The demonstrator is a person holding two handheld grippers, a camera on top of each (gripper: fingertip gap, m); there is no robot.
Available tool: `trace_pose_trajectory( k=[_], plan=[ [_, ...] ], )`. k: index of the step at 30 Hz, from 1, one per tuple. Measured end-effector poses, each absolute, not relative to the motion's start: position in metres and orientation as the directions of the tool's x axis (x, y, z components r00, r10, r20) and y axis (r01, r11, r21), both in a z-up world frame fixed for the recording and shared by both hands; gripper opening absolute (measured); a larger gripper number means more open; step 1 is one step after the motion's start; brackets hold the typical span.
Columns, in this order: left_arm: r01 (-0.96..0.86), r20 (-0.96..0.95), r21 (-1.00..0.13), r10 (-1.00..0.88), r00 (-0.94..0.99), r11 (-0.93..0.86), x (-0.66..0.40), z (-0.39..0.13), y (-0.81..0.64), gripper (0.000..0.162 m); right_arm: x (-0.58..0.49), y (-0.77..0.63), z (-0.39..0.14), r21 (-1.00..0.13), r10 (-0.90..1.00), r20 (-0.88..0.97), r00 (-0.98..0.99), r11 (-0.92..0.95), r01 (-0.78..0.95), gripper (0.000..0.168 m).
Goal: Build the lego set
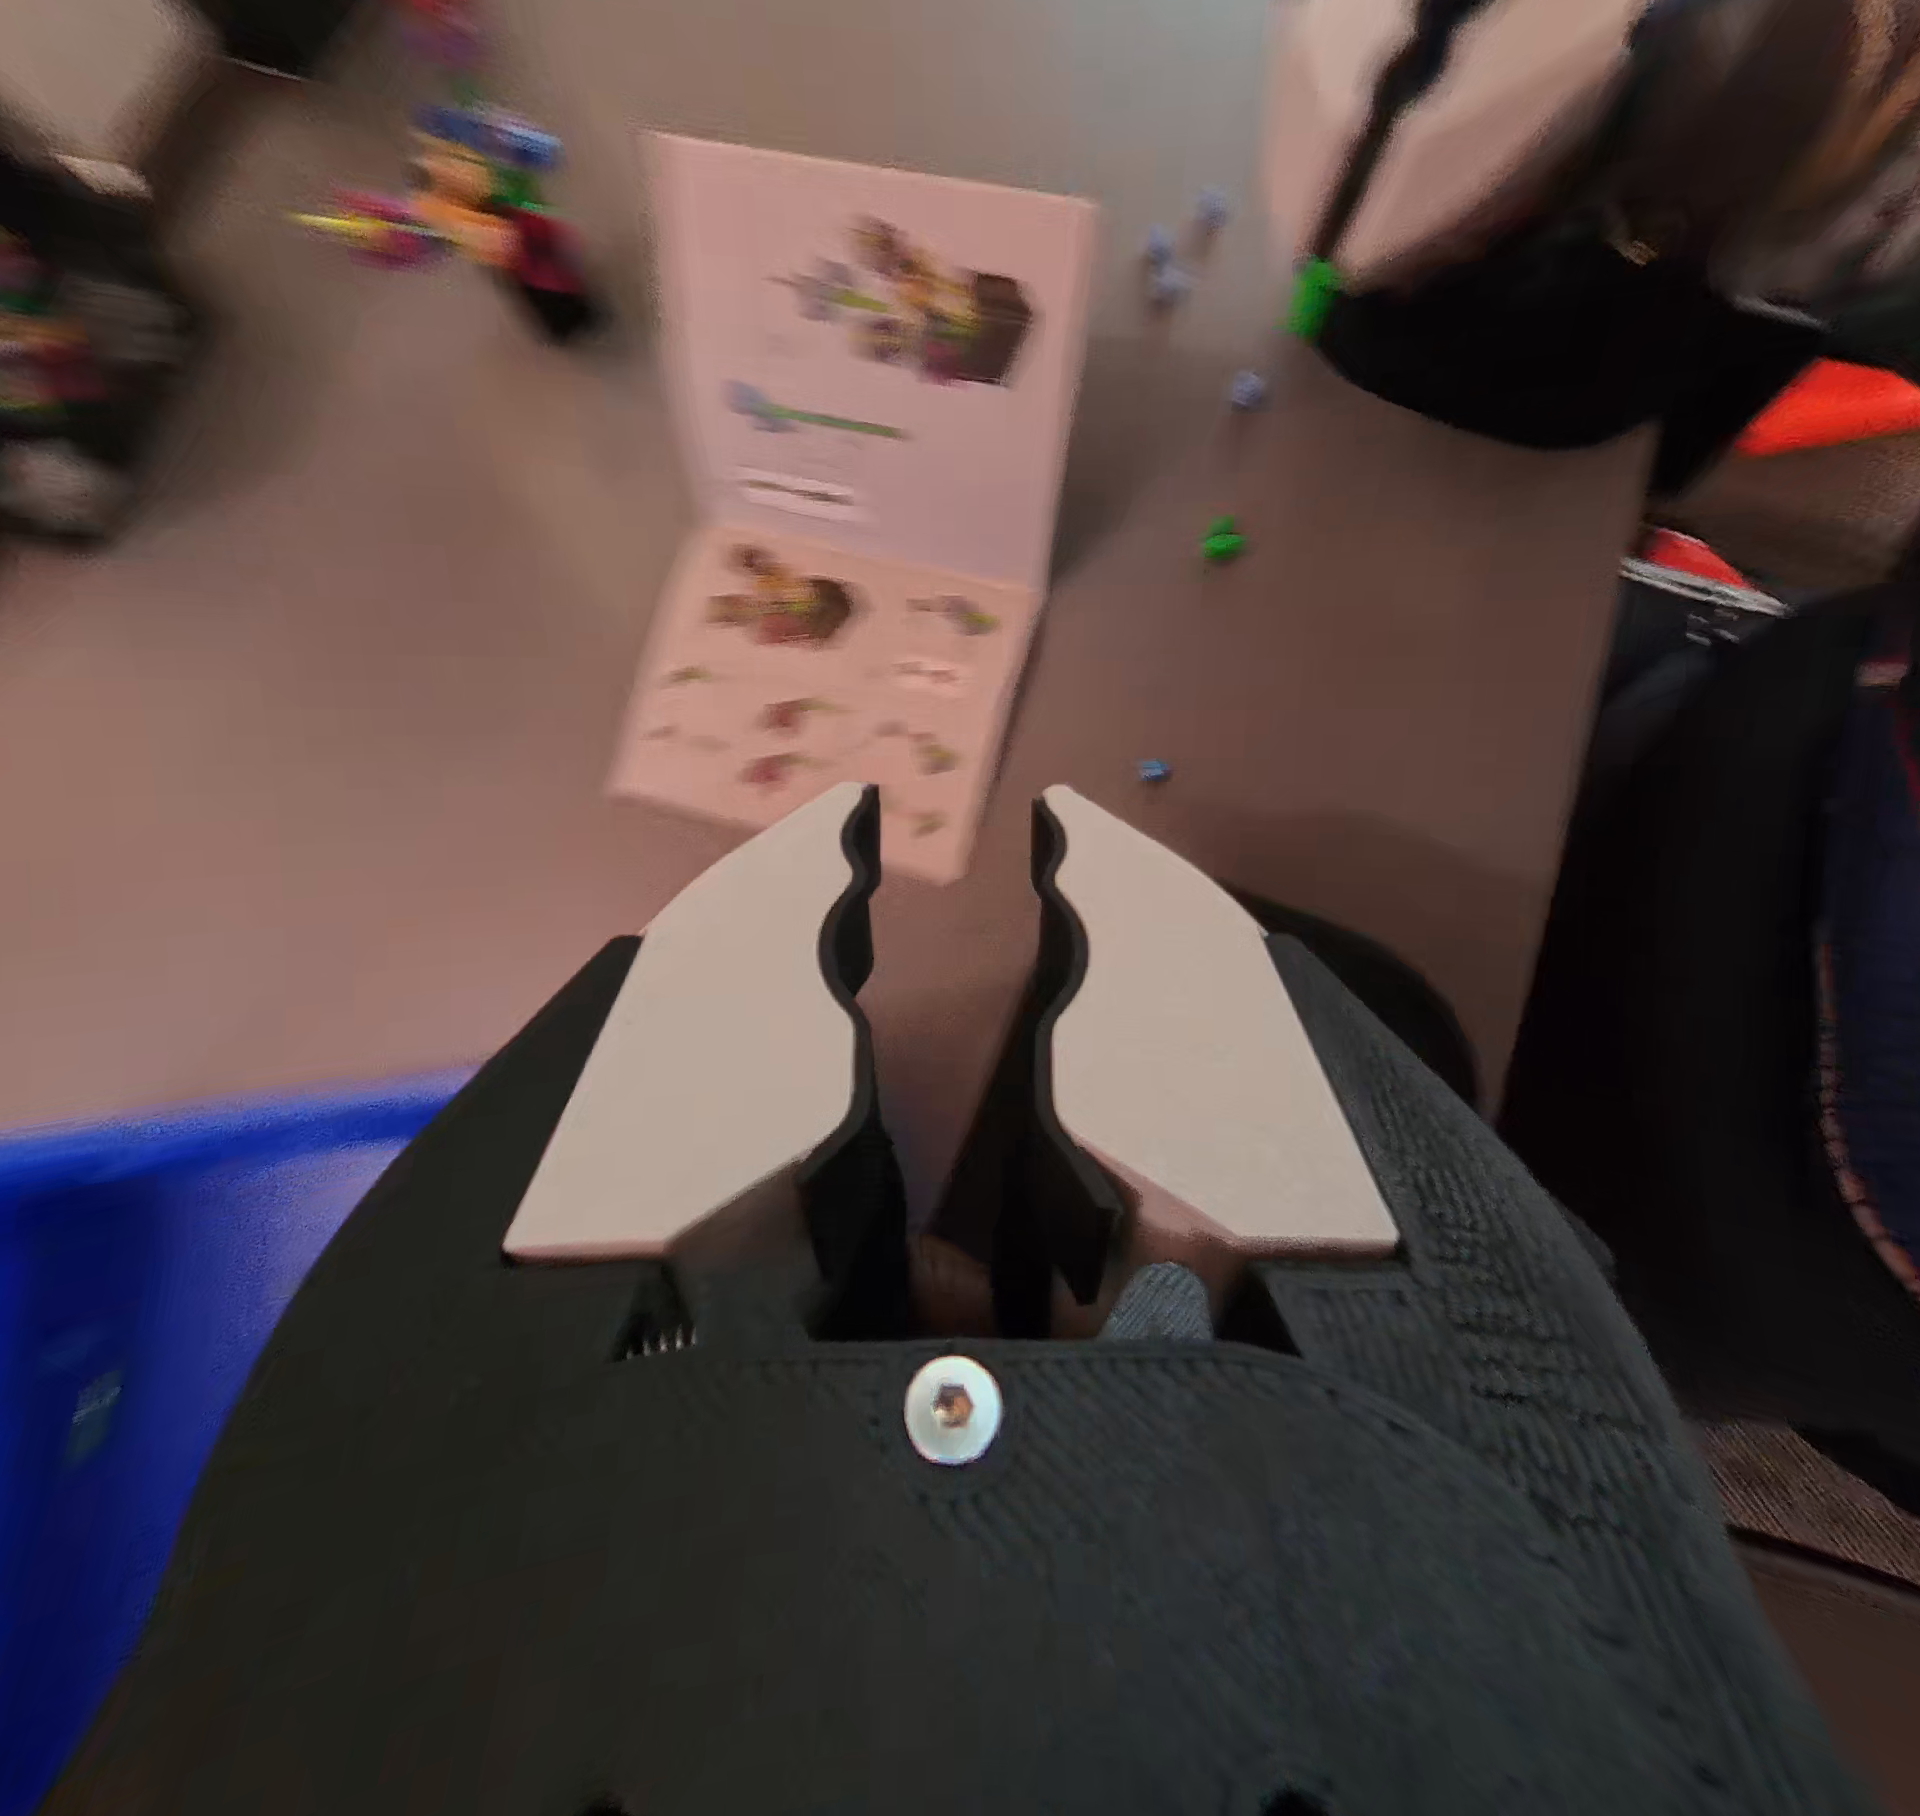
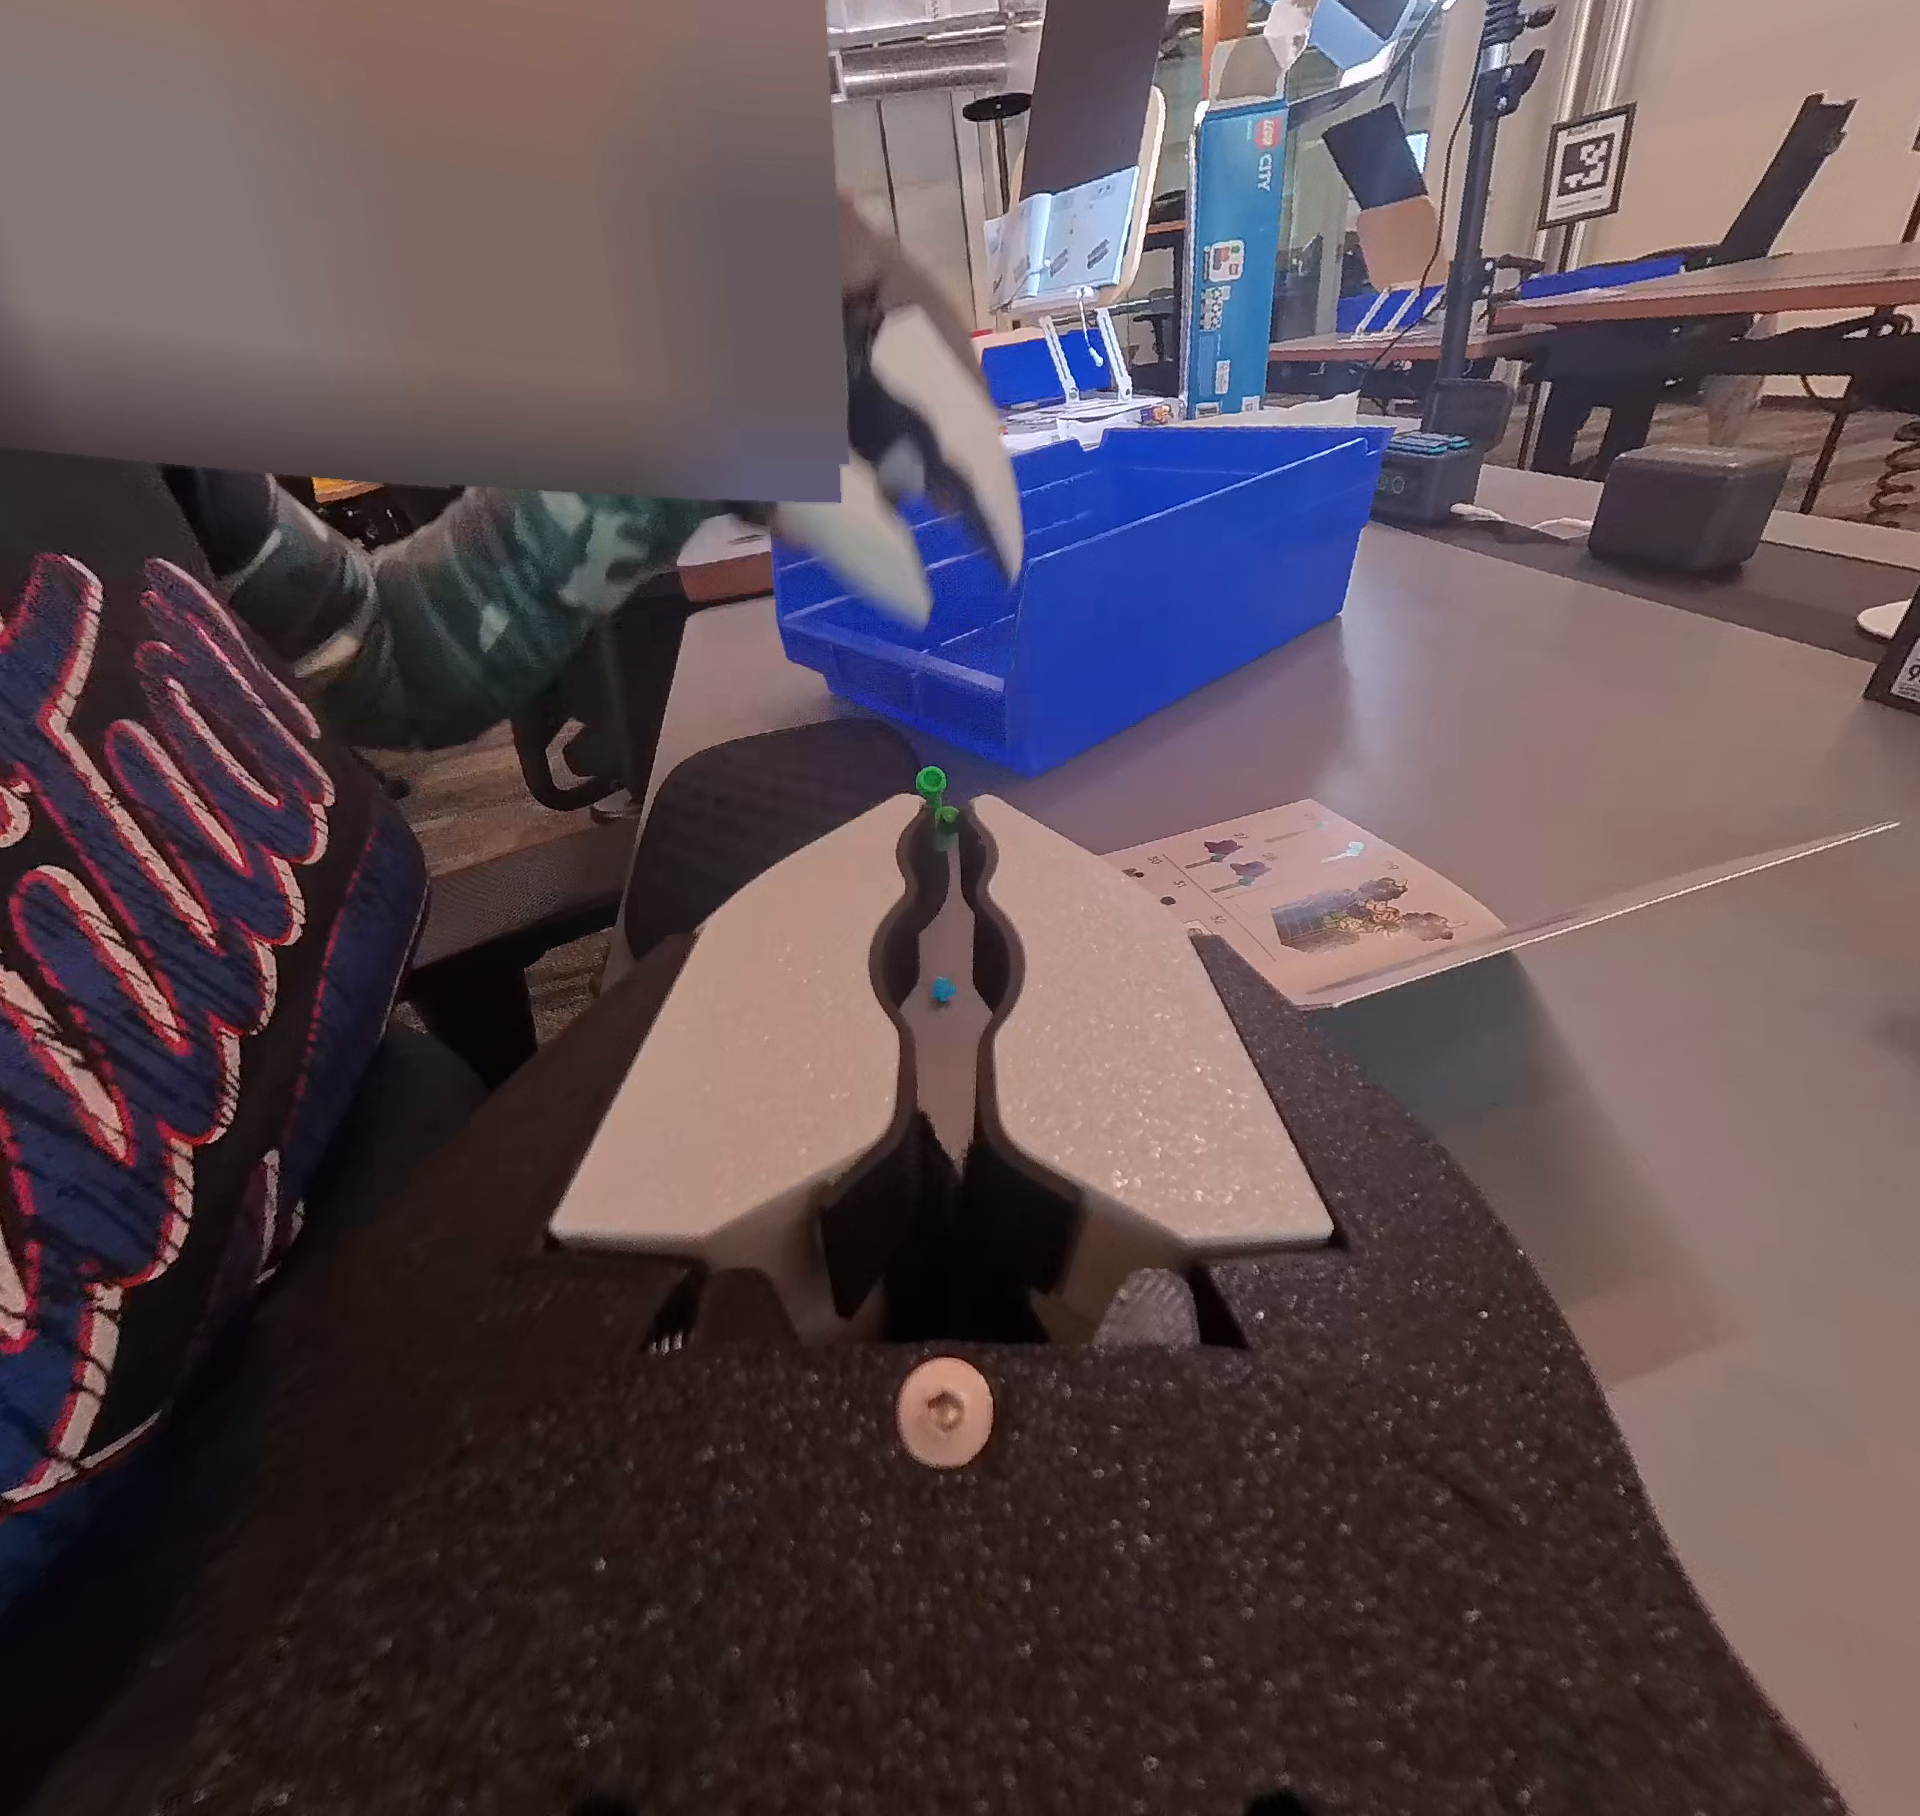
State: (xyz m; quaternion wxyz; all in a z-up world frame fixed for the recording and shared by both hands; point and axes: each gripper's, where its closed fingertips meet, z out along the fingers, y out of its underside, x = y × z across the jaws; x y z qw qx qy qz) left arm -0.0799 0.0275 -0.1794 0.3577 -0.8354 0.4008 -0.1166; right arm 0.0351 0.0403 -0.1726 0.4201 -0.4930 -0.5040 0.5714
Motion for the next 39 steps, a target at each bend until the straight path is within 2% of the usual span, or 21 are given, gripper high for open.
trace_pose_trajectory(
  k=[3,5,8,12,15,22,27,32,34,39],
  plan=[
    [-0.52,-0.187,-0.725,-0.599,0.779,-0.451,-0.161,-0.126,0.052,0.028,0.034,0.04,-0.173,-0.989,0.975,-0.145,-0.169,-0.143,0.026,0.004],
    [-0.483,-0.209,-0.691,-0.491,0.846,-0.538,-0.221,-0.119,0.072,0.028,0.034,0.039,-0.175,-0.99,0.975,-0.144,-0.171,-0.14,0.035,0.004],
    [-0.321,-0.099,-0.626,-0.336,0.937,-0.711,-0.293,-0.149,0.105,0.023,0.033,0.039,-0.175,-0.99,0.976,-0.141,-0.168,-0.136,0.036,0.004],
    [-0.132,0.071,-0.463,-0.185,0.98,-0.876,-0.341,-0.213,0.132,0.016,0.035,0.04,-0.173,-0.99,0.976,-0.142,-0.164,-0.14,0.025,0.004],
    [-0.146,-0.016,-0.37,-0.15,0.988,-0.918,-0.366,-0.243,0.144,0.016,0.035,0.04,-0.172,-0.99,0.977,-0.139,-0.163,-0.137,0.018,0.004],
    [-0.163,-0.048,-0.28,-0.156,0.987,-0.946,-0.373,-0.277,0.151,0.015,0.036,0.039,-0.171,-0.991,0.976,-0.136,-0.171,-0.136,0.012,0.004],
    [-0.173,-0.068,-0.281,-0.16,0.985,-0.944,-0.375,-0.282,0.151,0.008,0.036,0.04,-0.171,-0.99,0.975,-0.141,-0.17,-0.142,0.008,0.004],
    [-0.202,-0.067,-0.274,-0.19,0.979,-0.94,-0.373,-0.278,0.145,0.007,0.036,0.041,-0.171,-0.99,0.976,-0.143,-0.166,-0.144,0.006,0.004],
    [-0.213,-0.09,-0.333,-0.194,0.977,-0.919,-0.37,-0.263,0.146,0.004,0.036,0.041,-0.171,-0.99,0.976,-0.142,-0.165,-0.143,0.005,0.004],
    [-0.282,-0.142,-0.603,-0.248,0.958,-0.746,-0.32,-0.179,0.135,0.004,0.035,0.041,-0.172,-0.989,0.975,-0.149,-0.167,-0.149,0.011,0.004]
  ],
)
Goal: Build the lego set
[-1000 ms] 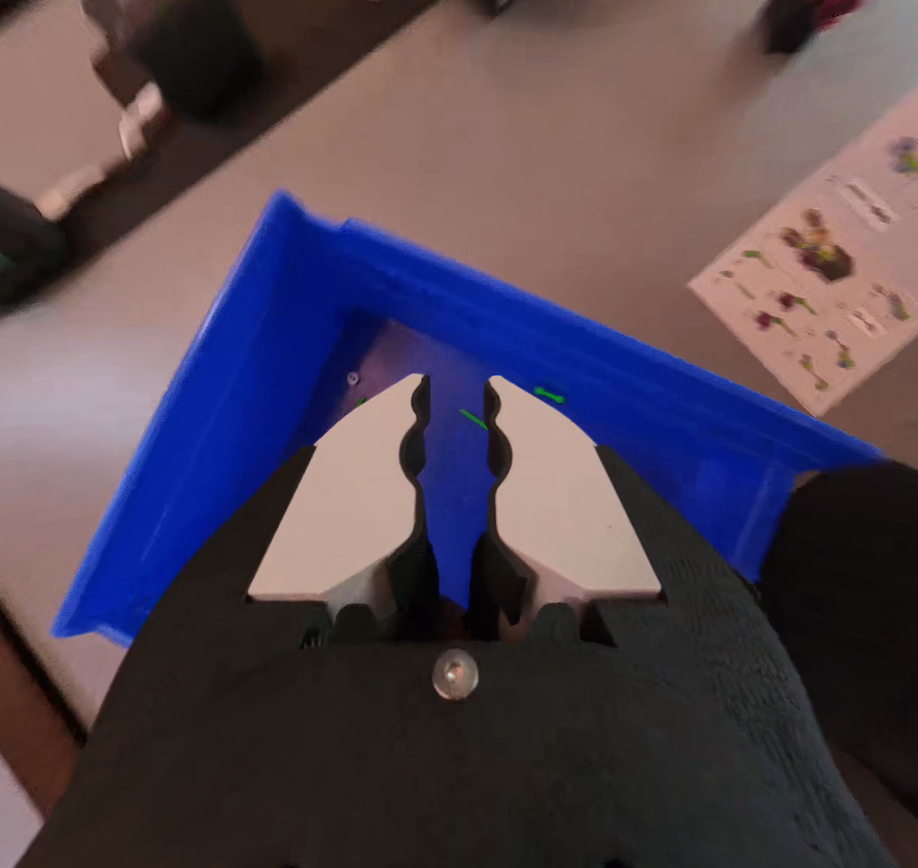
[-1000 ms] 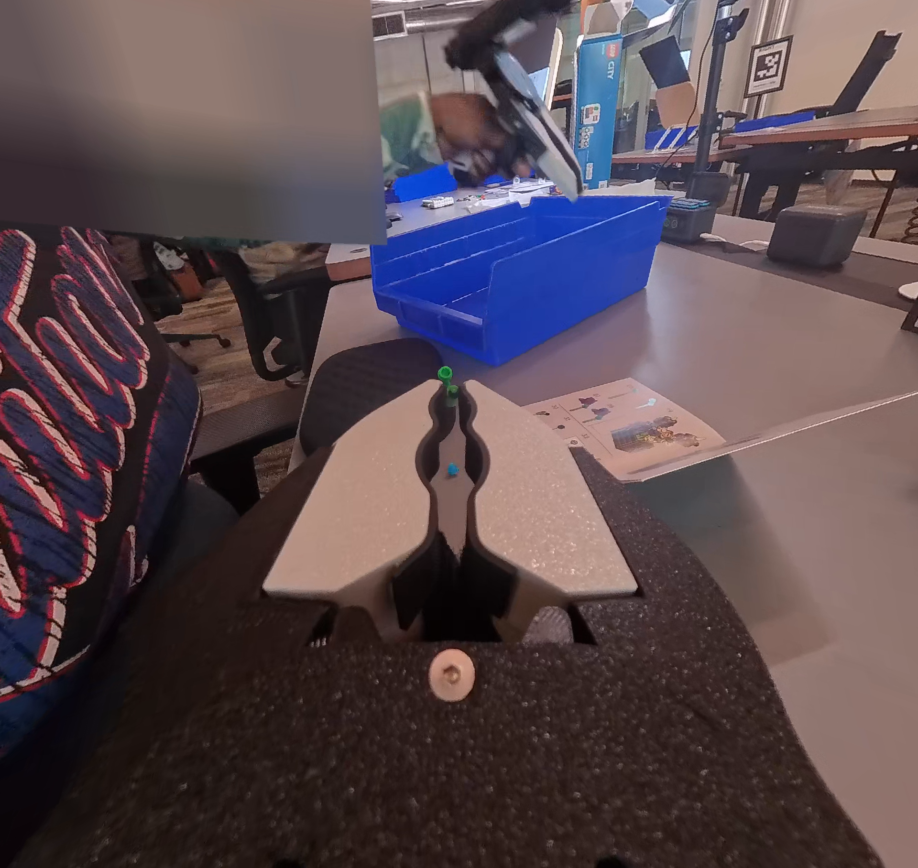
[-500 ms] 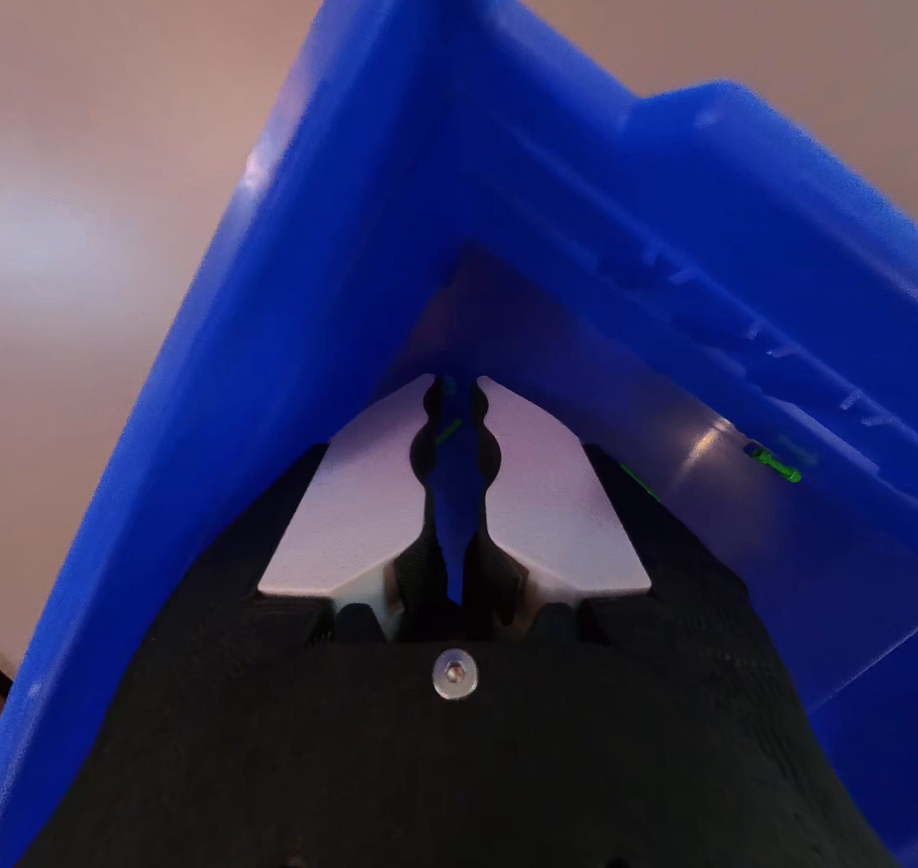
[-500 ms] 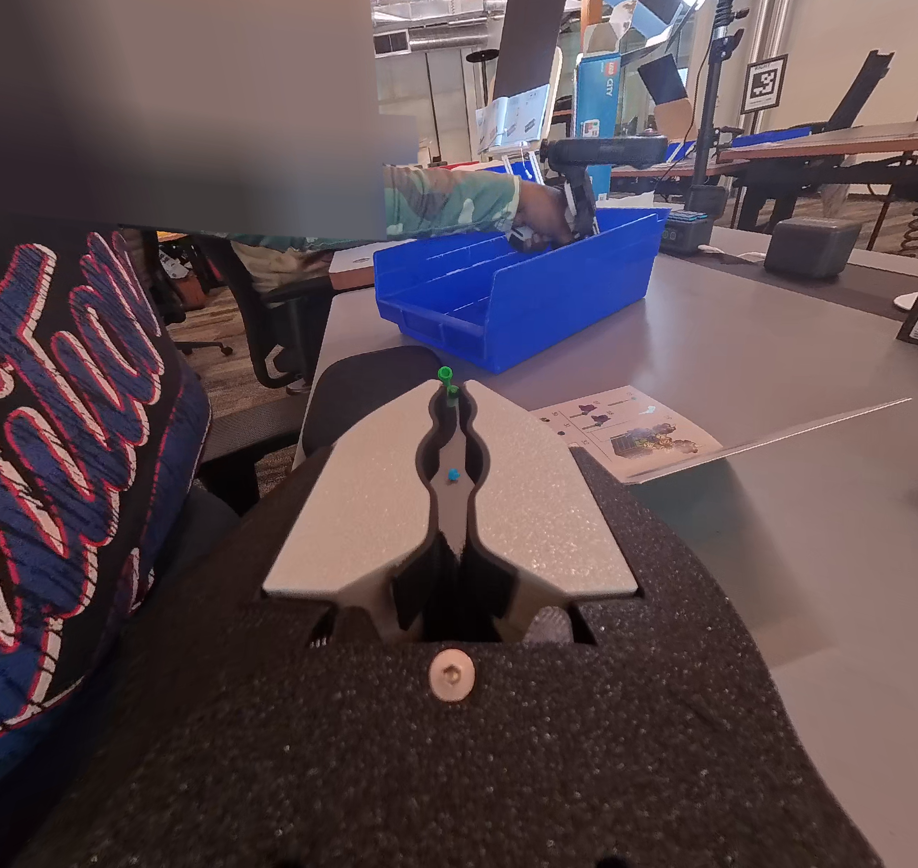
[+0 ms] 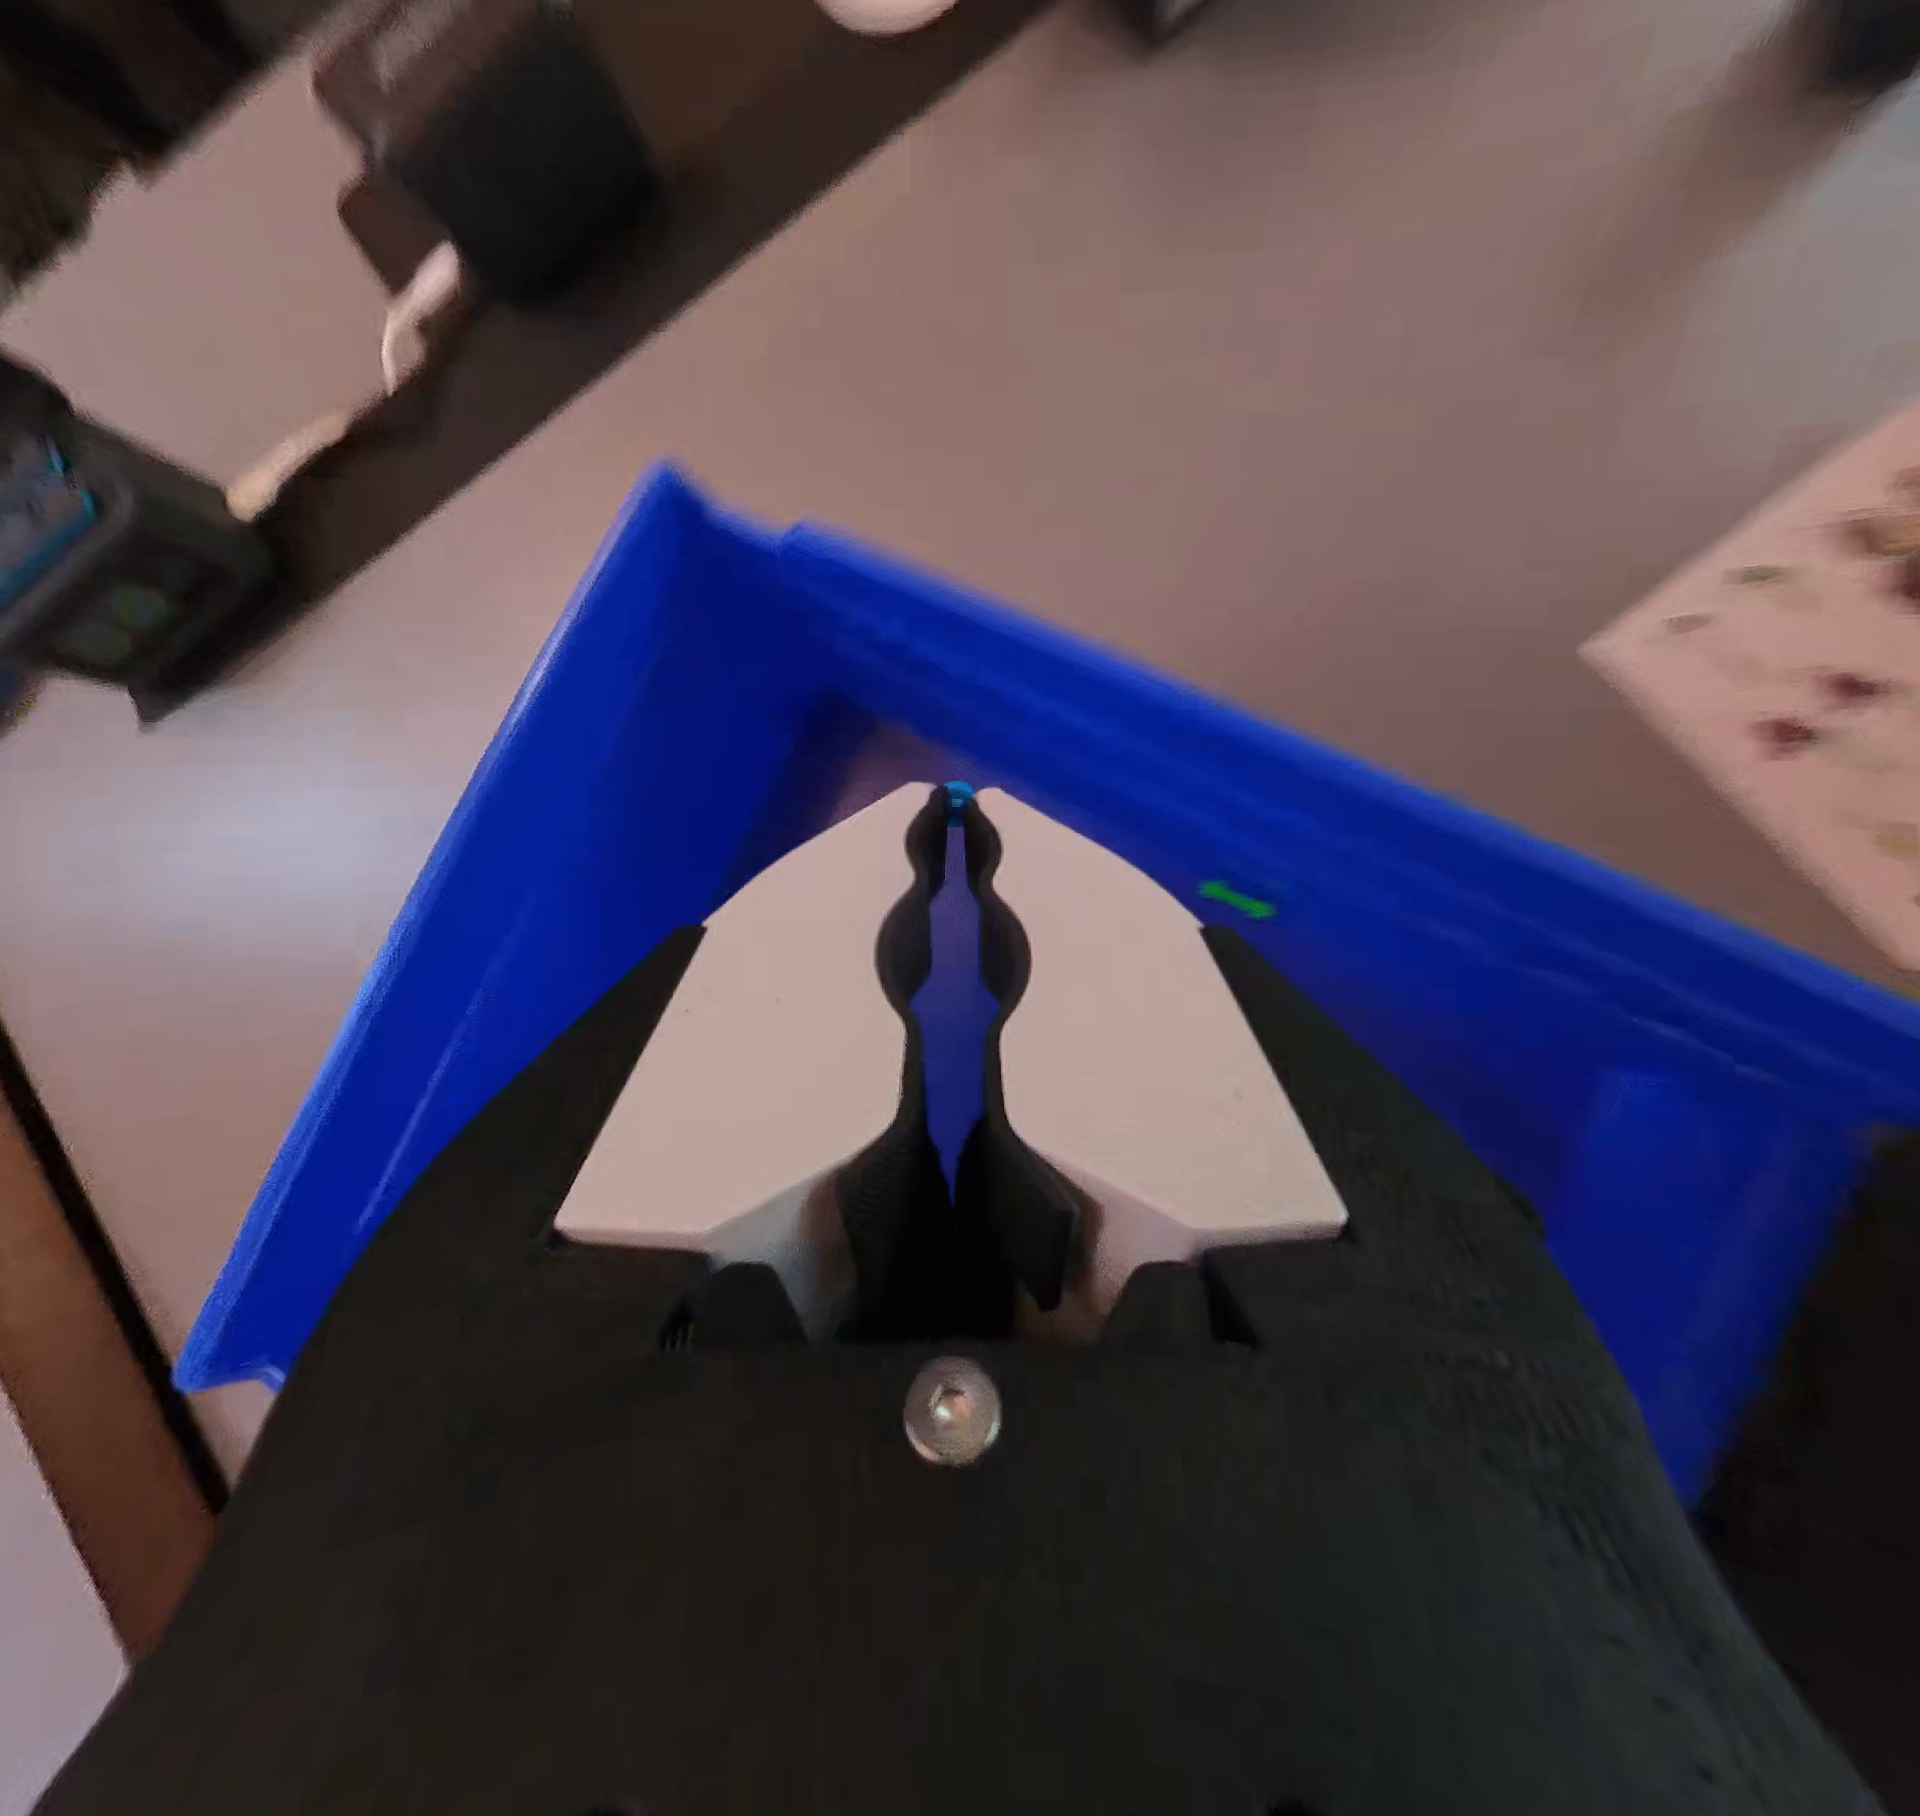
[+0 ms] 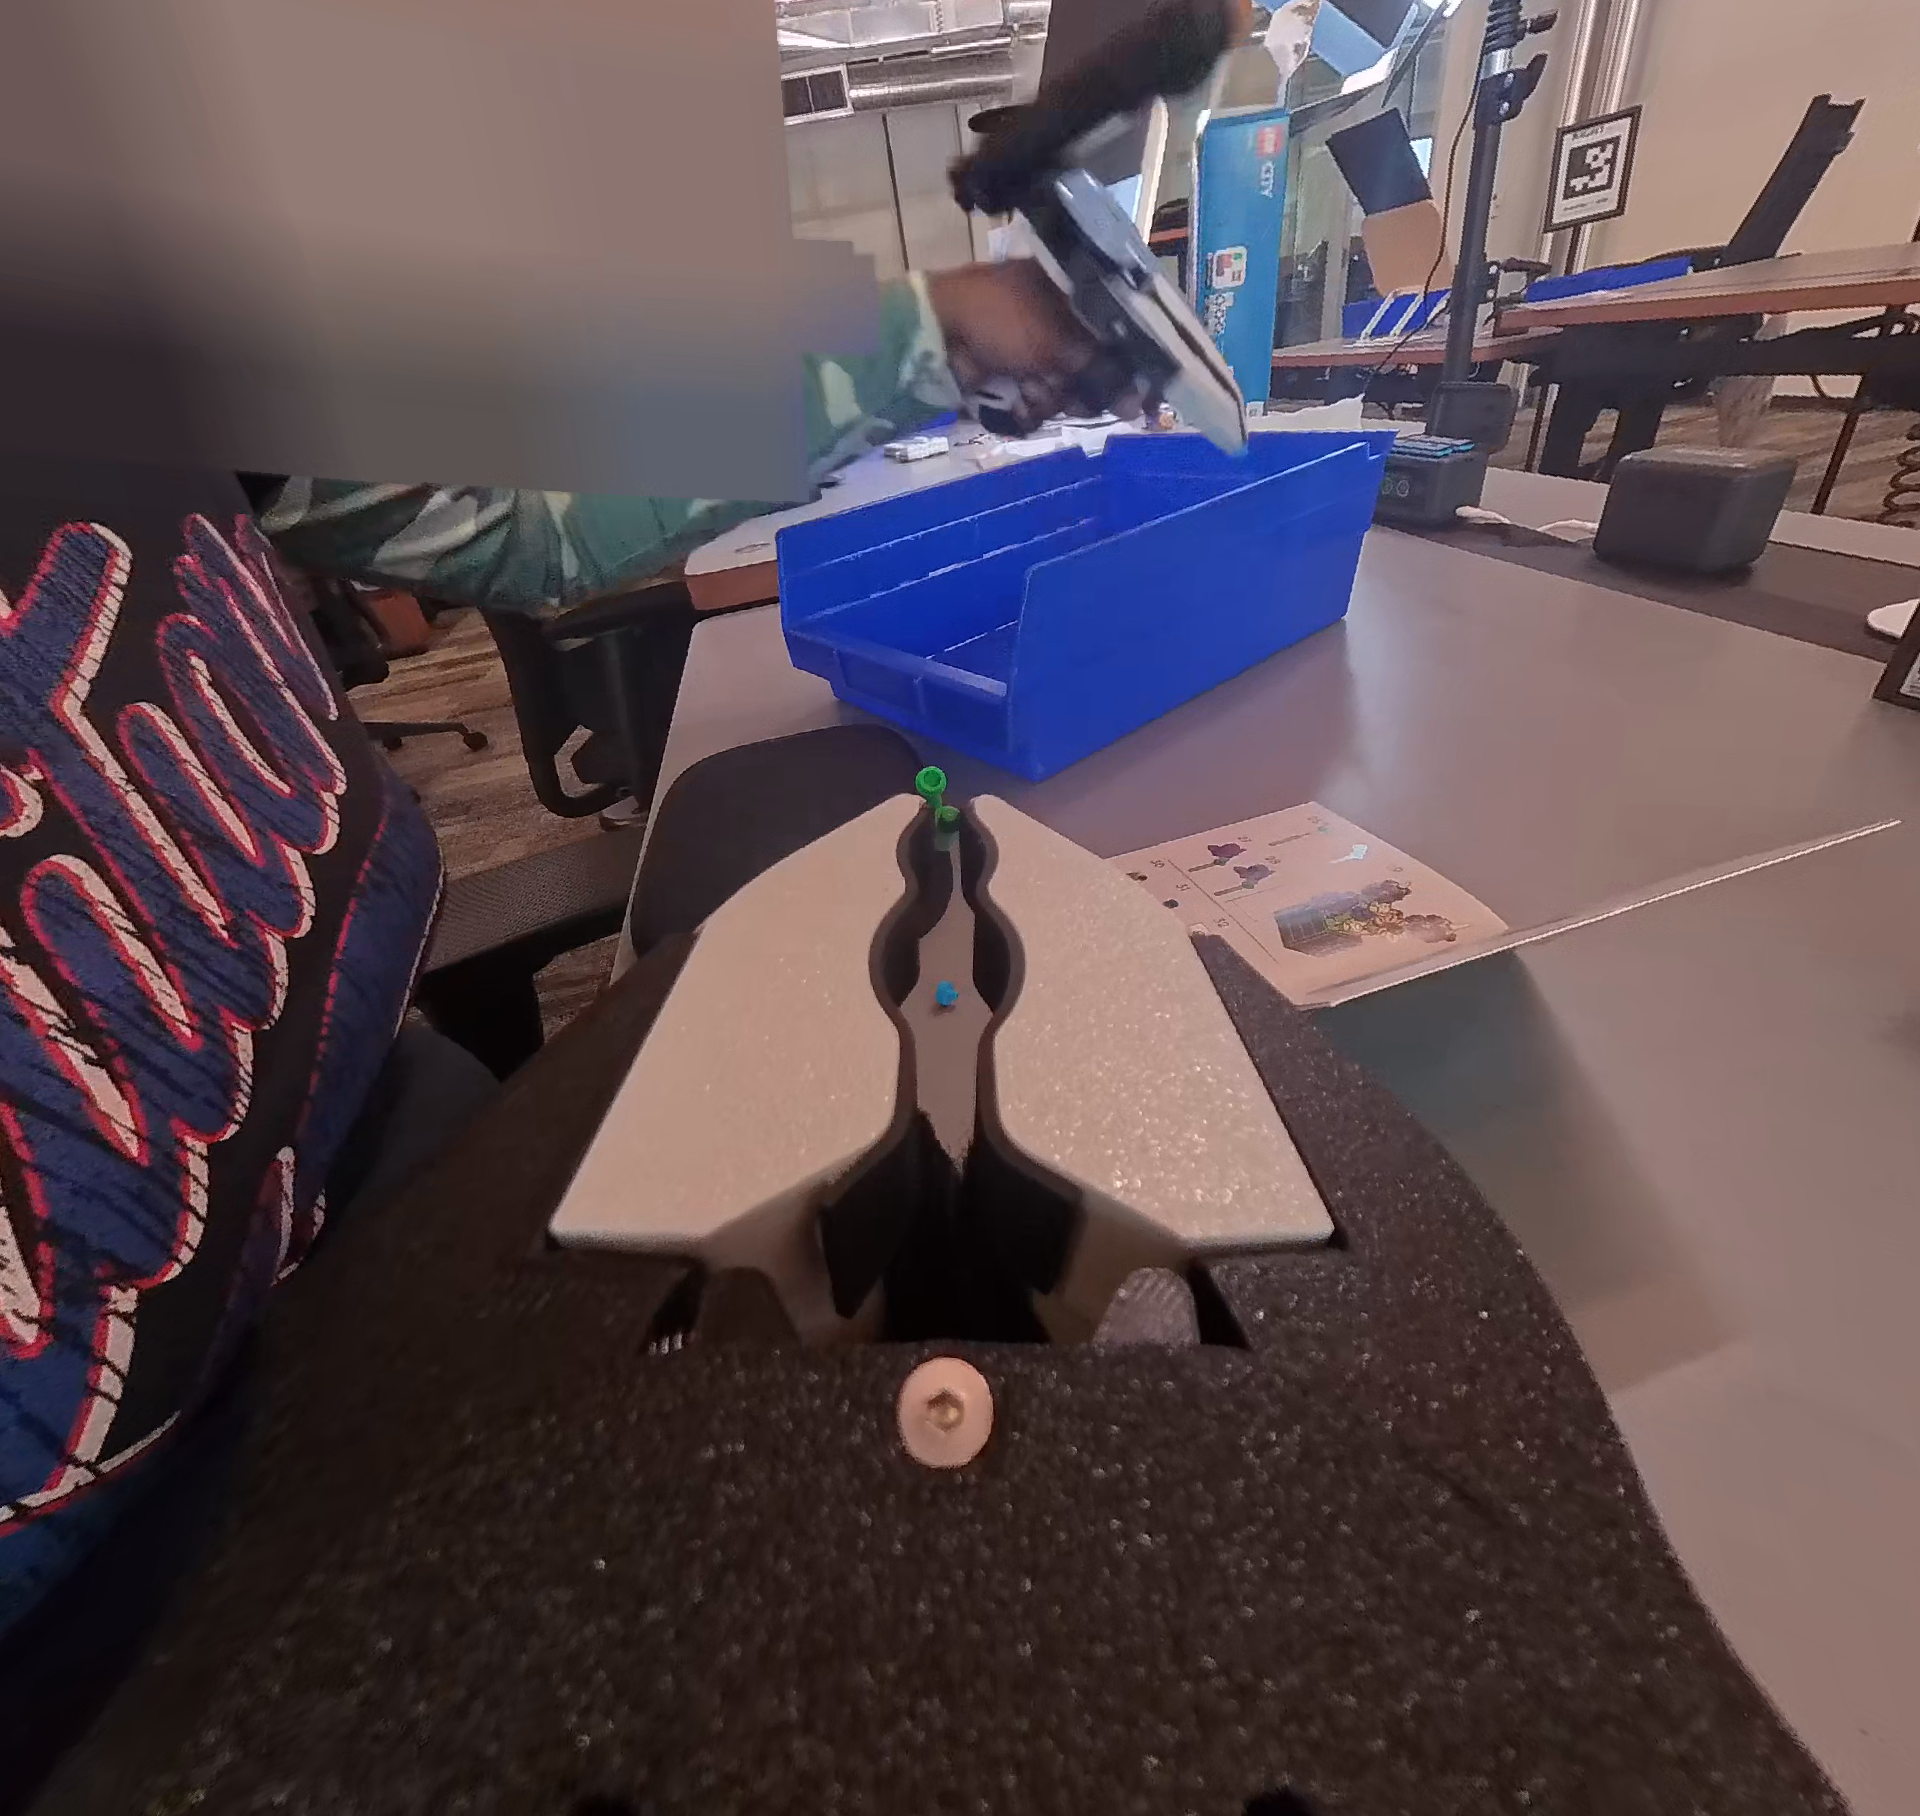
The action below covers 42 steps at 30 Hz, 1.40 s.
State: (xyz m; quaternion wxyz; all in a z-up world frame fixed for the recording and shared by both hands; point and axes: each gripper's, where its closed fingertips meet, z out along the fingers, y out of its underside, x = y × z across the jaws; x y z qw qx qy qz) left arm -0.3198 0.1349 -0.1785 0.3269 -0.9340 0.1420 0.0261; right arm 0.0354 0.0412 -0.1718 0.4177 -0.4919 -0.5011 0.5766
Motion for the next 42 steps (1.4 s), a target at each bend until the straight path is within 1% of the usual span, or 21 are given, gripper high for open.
trace_pose_trajectory(
  k=[2,5,8,12,15,20,23,27,38,40,42],
  plan=[
    [-0.329,-0.151,-0.686,-0.315,0.937,-0.649,-0.28,-0.147,0.119,0.003,0.034,0.041,-0.173,-0.988,0.973,-0.154,-0.171,-0.152,0.02,0.004],
    [-0.387,-0.178,-0.761,-0.407,0.896,-0.52,-0.226,-0.12,0.093,0.003,0.033,0.04,-0.175,-0.988,0.972,-0.156,-0.175,-0.153,0.033,0.004],
    [-0.365,-0.135,-0.825,-0.476,0.869,-0.432,-0.186,-0.108,0.071,0.003,0.033,0.04,-0.175,-0.988,0.973,-0.154,-0.172,-0.15,0.035,0.004],
    [-0.301,-0.035,-0.881,-0.583,0.812,-0.366,-0.142,-0.104,0.048,0.004,0.033,0.04,-0.174,-0.989,0.975,-0.146,-0.166,-0.143,0.028,0.004],
    [-0.311,0.026,-0.868,-0.661,0.75,-0.386,-0.1,-0.127,0.034,0.003,0.034,0.041,-0.174,-0.989,0.976,-0.145,-0.163,-0.143,0.024,0.004],
    [-0.433,0.086,-0.777,-0.758,0.646,-0.457,-0.019,-0.208,0.022,0.003,0.035,0.041,-0.173,-0.989,0.975,-0.148,-0.167,-0.147,0.017,0.004],
    [-0.447,0.178,-0.74,-0.788,0.589,-0.502,0.01,-0.236,0.017,0.003,0.035,0.041,-0.173,-0.988,0.973,-0.154,-0.173,-0.154,0.015,0.004],
    [-0.438,0.215,-0.717,-0.77,0.601,-0.543,0.012,-0.249,0.018,0.004,0.036,0.041,-0.172,-0.988,0.973,-0.153,-0.173,-0.154,0.008,0.004],
    [-0.471,0.235,-0.657,-0.754,0.614,-0.589,0.011,-0.268,0.016,0.004,0.035,0.042,-0.172,-0.985,0.968,-0.173,-0.181,-0.174,0.013,0.004],
    [-0.475,0.24,-0.655,-0.757,0.607,-0.588,0.012,-0.269,0.015,0.009,0.035,0.042,-0.172,-0.984,0.968,-0.175,-0.181,-0.176,0.012,0.004],
    [-0.466,0.257,-0.658,-0.758,0.599,-0.591,0.013,-0.269,0.014,0.01,0.035,0.042,-0.172,-0.984,0.968,-0.175,-0.182,-0.176,0.013,0.004]
  ],
)
